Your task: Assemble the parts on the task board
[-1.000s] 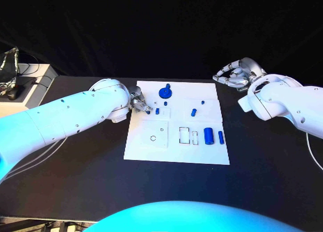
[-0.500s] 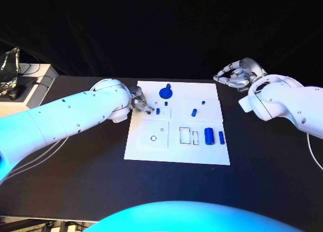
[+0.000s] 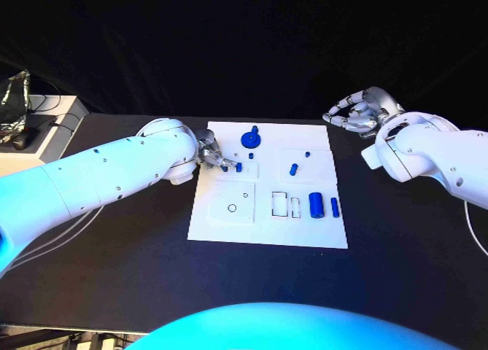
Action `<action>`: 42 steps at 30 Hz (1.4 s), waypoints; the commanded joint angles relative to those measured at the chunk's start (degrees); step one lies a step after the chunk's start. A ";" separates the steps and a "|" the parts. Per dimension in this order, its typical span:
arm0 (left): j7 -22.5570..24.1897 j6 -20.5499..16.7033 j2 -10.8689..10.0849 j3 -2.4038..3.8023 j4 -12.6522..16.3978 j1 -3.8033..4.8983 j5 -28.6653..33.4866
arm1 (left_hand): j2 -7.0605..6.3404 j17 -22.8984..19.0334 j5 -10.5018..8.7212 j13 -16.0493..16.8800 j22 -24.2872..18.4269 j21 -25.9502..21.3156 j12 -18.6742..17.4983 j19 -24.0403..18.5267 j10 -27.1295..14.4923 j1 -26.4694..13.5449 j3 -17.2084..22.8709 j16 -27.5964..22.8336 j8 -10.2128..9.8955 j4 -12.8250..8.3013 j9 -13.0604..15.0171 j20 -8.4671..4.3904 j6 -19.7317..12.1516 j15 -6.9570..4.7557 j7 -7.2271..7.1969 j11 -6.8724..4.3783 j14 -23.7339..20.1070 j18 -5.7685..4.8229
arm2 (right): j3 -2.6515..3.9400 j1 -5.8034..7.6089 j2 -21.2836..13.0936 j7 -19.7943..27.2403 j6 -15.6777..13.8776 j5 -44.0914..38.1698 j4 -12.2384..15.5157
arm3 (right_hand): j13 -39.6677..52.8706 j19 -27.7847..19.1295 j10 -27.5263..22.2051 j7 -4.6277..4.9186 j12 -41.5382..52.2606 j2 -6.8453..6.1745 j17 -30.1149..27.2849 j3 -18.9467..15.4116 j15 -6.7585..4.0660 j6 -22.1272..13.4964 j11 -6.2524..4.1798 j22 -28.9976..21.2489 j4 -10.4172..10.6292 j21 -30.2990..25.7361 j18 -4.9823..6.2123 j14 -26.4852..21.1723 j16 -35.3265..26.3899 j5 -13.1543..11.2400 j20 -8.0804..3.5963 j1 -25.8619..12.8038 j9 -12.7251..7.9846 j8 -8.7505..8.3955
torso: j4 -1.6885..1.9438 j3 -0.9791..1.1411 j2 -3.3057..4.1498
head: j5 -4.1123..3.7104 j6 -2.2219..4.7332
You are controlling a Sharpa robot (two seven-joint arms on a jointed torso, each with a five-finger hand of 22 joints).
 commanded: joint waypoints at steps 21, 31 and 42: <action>-1.10 -0.84 -0.41 -0.10 0.74 -0.38 0.58 | 5.11 7.85 0.68 -0.03 0.34 -0.12 0.43 0.62 -0.06 0.66 -3.97 -0.18 -0.45 -0.01 -0.06 0.01 -0.05 -0.15 0.09 -0.10 4.21 -0.51 | 0.02 -0.03 0.05 0.27 0.37 -1.14 -0.11 | 8.90 2.56 0.07 0.09 -0.27 -0.50 9.89 0.27 -0.40 -0.35 -0.28 10.26 0.04 -0.31 0.76 4.79 -0.21 0.29 -0.58 -0.09 0.09 0.18 | -0.03 -0.01 -0.02 | -0.02 0.05; -1.11 -0.99 -0.51 -0.01 1.38 -0.38 1.74 | 2.81 7.93 0.70 -0.26 0.41 -0.20 0.41 0.63 -0.15 -1.50 12.38 -0.17 -0.76 0.01 -0.42 -0.02 -0.26 -0.13 0.16 -0.07 4.24 -0.51 | 0.02 -0.05 0.07 0.26 0.38 -1.20 -0.17 | 8.90 2.56 0.07 0.09 -0.27 -0.50 9.89 0.27 -0.40 -0.35 -0.28 10.26 0.04 -0.31 0.76 4.79 -0.21 0.29 -0.58 -0.09 0.09 0.18 | 0.00 -0.04 0.00 | -0.10 0.03; -1.15 -1.73 -0.66 0.31 1.92 -0.38 2.00 | 2.38 7.89 0.53 -0.33 0.45 -0.20 0.45 0.66 -0.12 -4.90 16.27 -0.18 -0.49 0.04 -0.23 0.01 -0.18 -0.06 0.30 0.04 4.23 -0.51 | 0.02 -0.10 0.13 0.25 0.41 -1.22 -0.24 | 8.90 2.56 0.07 0.09 -0.27 -0.50 9.89 0.27 -0.40 -0.35 -0.28 10.26 0.04 -0.31 0.76 4.79 -0.21 0.29 -0.58 -0.09 0.09 0.18 | 0.01 -0.01 -0.01 | -0.07 0.08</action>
